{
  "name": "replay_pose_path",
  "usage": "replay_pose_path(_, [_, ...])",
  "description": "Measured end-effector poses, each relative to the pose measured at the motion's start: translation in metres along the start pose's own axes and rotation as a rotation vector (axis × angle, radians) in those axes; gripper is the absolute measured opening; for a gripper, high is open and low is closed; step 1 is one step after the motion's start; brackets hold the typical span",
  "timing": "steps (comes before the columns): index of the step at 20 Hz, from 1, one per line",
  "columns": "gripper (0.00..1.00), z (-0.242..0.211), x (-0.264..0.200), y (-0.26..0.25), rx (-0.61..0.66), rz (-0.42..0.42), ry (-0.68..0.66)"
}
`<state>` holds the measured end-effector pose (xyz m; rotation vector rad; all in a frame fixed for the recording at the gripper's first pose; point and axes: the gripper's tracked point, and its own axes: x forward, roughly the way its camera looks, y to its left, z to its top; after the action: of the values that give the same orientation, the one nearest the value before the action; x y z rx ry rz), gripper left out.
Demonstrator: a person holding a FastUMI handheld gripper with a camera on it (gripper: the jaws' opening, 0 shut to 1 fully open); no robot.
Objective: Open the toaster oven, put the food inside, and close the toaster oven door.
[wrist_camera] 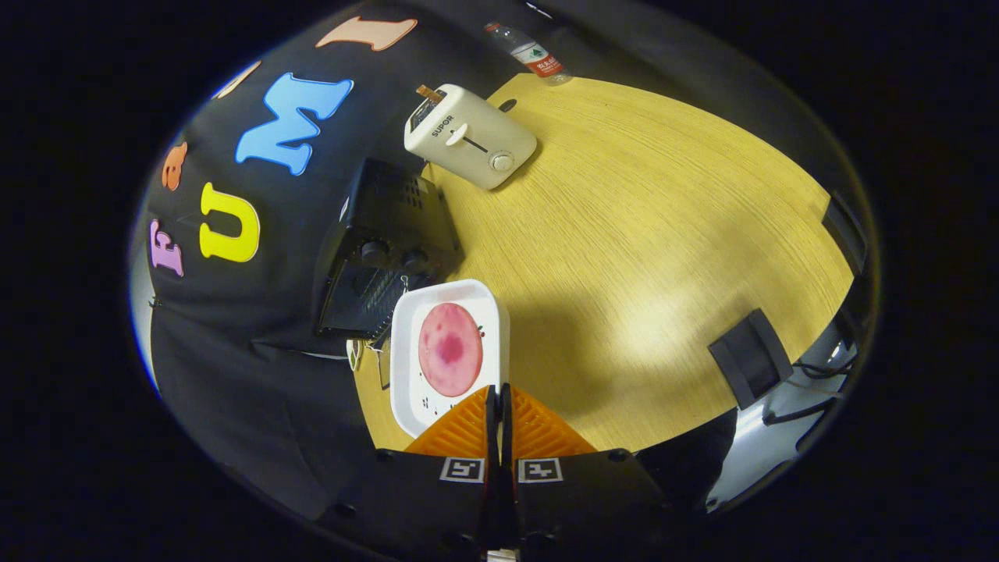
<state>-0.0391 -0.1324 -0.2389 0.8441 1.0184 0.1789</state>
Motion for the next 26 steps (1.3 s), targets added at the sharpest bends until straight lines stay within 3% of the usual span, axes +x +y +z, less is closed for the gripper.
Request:
replay_pose_path(6, [0.02,-0.038,-0.009,0.045,0.047,0.073,-0.014])
replay_pose_path(13, [0.02,-0.060,0.003,0.098,0.010,0.136,0.015])
replay_pose_path(20, [0.02,-0.056,0.048,0.148,-0.021,0.169,0.040])
replay_pose_path(26, [0.02,-0.046,0.102,0.164,0.003,0.140,0.064])
